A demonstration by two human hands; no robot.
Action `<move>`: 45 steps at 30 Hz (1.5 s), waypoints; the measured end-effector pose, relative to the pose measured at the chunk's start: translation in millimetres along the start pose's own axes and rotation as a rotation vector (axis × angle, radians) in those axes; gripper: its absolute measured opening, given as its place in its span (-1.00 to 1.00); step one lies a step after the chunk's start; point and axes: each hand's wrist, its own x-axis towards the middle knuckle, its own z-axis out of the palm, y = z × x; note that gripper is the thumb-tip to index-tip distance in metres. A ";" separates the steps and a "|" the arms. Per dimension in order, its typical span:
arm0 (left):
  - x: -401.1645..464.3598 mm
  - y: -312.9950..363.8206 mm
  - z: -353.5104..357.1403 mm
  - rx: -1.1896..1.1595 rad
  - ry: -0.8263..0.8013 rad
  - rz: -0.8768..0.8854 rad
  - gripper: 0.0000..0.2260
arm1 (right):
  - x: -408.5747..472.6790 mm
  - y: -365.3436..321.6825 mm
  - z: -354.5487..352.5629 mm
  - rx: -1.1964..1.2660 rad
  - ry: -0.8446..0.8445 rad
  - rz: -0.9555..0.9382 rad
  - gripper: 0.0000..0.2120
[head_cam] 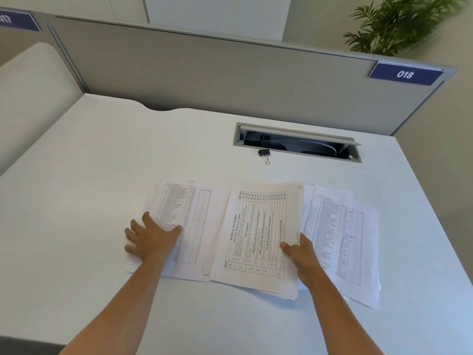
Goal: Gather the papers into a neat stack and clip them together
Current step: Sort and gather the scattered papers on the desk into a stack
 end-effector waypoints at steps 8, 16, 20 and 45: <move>4.6 7.1 -4.8 -0.028 -0.046 -0.003 0.02 | 2.0 -0.1 2.4 -0.062 0.001 -0.016 -0.69; 3.6 14.9 -2.5 -0.318 -0.120 -0.001 -0.05 | 2.7 -4.1 -2.6 -0.098 0.019 -0.029 -0.69; -6.0 31.9 -14.0 -0.381 -0.095 -0.002 -0.42 | 2.3 -5.2 -5.0 -0.094 0.033 -0.015 -0.69; -45.0 71.8 6.0 -0.828 -0.709 0.201 -0.25 | -0.2 -4.0 0.4 0.059 -0.013 0.096 -0.67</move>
